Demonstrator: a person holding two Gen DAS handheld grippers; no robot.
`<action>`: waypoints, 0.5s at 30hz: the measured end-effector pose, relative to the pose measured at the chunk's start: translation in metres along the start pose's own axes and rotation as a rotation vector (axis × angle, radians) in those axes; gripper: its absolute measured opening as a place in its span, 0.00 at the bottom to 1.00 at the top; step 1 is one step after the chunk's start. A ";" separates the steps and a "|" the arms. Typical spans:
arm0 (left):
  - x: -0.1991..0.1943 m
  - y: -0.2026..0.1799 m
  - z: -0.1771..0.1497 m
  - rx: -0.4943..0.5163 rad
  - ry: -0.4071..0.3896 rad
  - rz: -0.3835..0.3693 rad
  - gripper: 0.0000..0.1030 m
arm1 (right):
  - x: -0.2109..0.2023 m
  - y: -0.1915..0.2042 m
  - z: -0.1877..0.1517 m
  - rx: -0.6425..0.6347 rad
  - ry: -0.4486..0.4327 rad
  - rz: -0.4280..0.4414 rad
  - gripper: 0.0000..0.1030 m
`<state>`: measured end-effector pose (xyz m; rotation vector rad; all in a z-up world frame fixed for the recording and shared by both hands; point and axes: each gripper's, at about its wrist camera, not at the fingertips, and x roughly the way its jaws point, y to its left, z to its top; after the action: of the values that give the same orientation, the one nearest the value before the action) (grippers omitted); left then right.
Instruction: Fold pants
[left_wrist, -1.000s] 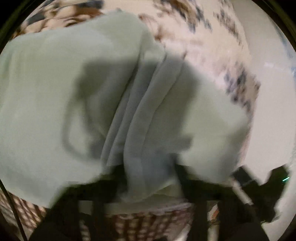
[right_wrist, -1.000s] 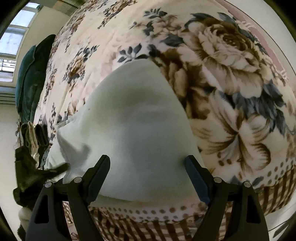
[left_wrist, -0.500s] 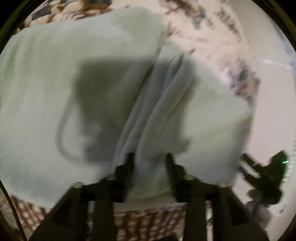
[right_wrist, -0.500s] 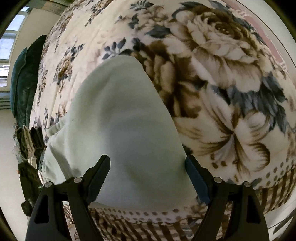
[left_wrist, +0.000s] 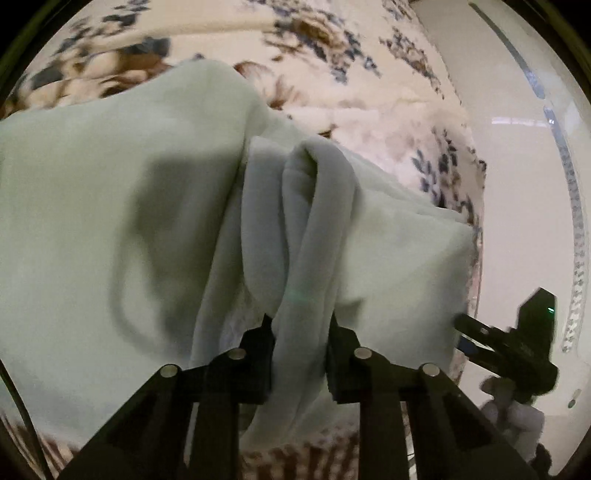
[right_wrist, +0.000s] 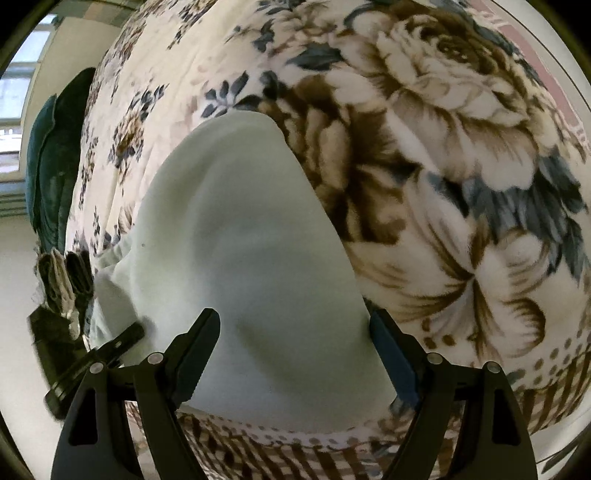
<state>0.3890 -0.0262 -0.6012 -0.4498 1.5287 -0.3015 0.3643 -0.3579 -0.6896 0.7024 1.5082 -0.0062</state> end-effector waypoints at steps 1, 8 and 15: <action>-0.002 0.000 -0.001 -0.007 -0.011 0.014 0.18 | 0.000 0.001 0.000 -0.005 0.001 -0.001 0.83; 0.038 0.041 0.003 -0.100 0.048 0.047 0.23 | 0.001 0.004 0.006 -0.030 0.023 -0.008 0.83; -0.006 0.030 0.019 -0.091 0.017 0.006 0.41 | -0.007 0.002 0.008 -0.044 0.017 0.027 0.83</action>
<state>0.4047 0.0051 -0.6097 -0.5156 1.5646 -0.2323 0.3718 -0.3631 -0.6834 0.6886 1.5104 0.0532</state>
